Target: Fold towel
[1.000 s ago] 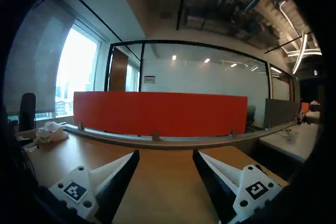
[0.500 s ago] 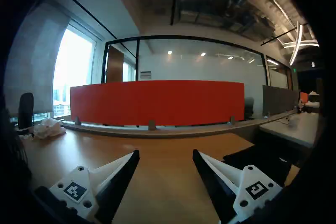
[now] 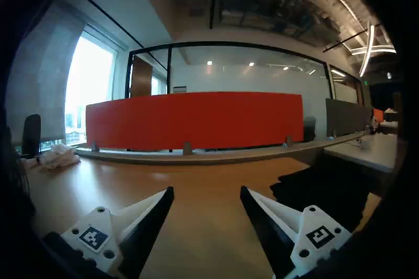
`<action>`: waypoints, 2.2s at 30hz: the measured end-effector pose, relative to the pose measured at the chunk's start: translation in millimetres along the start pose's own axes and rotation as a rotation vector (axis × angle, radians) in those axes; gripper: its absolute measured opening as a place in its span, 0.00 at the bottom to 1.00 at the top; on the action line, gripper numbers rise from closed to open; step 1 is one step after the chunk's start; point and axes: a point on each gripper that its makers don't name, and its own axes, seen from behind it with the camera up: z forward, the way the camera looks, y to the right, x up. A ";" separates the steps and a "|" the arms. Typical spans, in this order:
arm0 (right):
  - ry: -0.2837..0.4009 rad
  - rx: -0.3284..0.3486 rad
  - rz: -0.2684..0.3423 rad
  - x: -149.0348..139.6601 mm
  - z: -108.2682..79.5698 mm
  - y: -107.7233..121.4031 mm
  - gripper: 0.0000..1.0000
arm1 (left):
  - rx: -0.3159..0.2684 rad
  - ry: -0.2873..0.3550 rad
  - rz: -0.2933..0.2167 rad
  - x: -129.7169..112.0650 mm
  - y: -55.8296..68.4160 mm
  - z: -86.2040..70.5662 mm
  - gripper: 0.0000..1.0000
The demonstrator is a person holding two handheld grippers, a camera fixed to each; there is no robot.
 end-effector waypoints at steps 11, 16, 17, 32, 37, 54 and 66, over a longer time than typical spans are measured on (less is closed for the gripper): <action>0.000 0.017 -0.012 -7.3 -1.0 -8.5 0.98 | 0.000 0.000 0.000 -0.3 0.3 0.1 1.00; 0.006 0.020 -0.024 -5.2 -3.1 -11.6 0.98 | 0.000 0.000 0.000 -0.1 0.3 0.2 1.00; 0.007 0.021 -0.026 -4.7 -3.5 -12.3 0.98 | 0.000 0.000 0.000 -0.1 0.3 0.2 1.00; 0.021 0.019 -0.032 -3.6 -8.1 -14.9 0.99 | 0.000 0.000 0.000 -0.2 0.1 0.6 1.00; 0.020 0.021 -0.032 -3.6 -7.9 -15.7 0.99 | 0.000 0.000 0.000 0.1 0.3 0.7 1.00; 0.020 0.023 -0.032 -2.5 -7.4 -16.2 1.00 | 0.000 0.000 0.000 1.6 0.6 -0.1 1.00; 0.020 0.023 -0.032 -2.7 -7.7 -16.6 0.99 | 0.000 -0.001 0.000 3.3 -0.4 -1.1 1.00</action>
